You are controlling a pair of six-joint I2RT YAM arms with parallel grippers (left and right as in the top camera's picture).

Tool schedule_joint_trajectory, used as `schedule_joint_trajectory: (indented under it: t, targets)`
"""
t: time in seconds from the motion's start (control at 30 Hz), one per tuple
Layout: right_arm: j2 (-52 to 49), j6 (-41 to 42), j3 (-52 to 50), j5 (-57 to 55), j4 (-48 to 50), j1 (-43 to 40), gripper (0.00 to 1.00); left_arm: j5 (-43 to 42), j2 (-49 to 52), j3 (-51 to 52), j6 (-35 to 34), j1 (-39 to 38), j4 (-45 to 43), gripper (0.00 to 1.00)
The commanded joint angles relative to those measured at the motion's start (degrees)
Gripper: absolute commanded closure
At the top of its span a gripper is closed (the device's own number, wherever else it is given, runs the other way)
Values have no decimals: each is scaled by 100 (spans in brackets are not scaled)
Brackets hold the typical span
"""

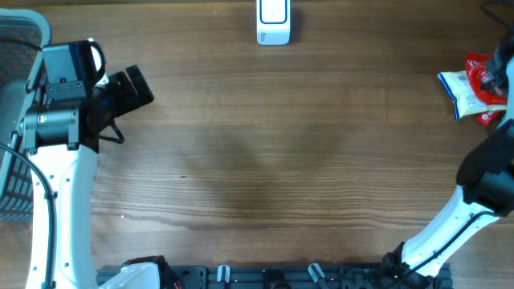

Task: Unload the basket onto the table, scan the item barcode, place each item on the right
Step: 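Swing the pack right and drop it onto the snack pile, then withdraw the right gripper from the snack pile toward the front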

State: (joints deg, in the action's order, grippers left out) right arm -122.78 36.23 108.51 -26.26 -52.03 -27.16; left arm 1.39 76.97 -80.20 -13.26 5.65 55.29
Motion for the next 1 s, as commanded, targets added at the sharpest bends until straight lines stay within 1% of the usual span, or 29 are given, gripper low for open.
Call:
schedule_joint_trajectory:
  t: [0.0, 0.07, 0.1, 0.13, 0.3, 0.4, 0.5, 0.63, 0.7, 0.8, 0.83, 0.97]
  targets:
    - [-76, -44, -203, 968, 310, -72, 48, -7, -35, -17, -90, 26, -13, 0]
    - [-72, -70, -190, 986, 361, -68, 28, -7, -35, -17, -90, 26, -13, 0]
    - [-61, -92, -153, 984, 330, -66, 7, -7, -35, -17, -92, 26, -13, 0]
    - [-46, -129, -122, 986, 293, -66, 1, -7, -35, -17, -92, 26, -13, 0]
    - [306, -177, -33, 960, 94, -68, 0, -7, -35, -17, -90, 26, -13, 0]
    - [811, -153, -33, 1025, 52, -68, 0, -7, -35, -17, -90, 26, -13, 0]
    - [1491, -94, -33, 1585, -11, -66, 0, -7, -35, -17, -92, 26, -13, 0]
    - [2297, 350, -35, 2208, -313, -13, 0, -7, -35, -17, -90, 26, -13, 0]
    - [2680, 435, -35, 2387, -518, 94, 0, -7, -35, -17, -90, 26, -13, 0]
    - [3150, 426, -37, 2400, -931, 372, 0, -7, -35, -17, -90, 26, -13, 0]
    - [3340, 417, -42, 2402, -1198, 588, 0, -7, -35, -17, -90, 26, -13, 0]
    - [3598, 52, -127, 2420, -1744, 1274, 0, -7, -35, -17, -90, 26, -13, 0]
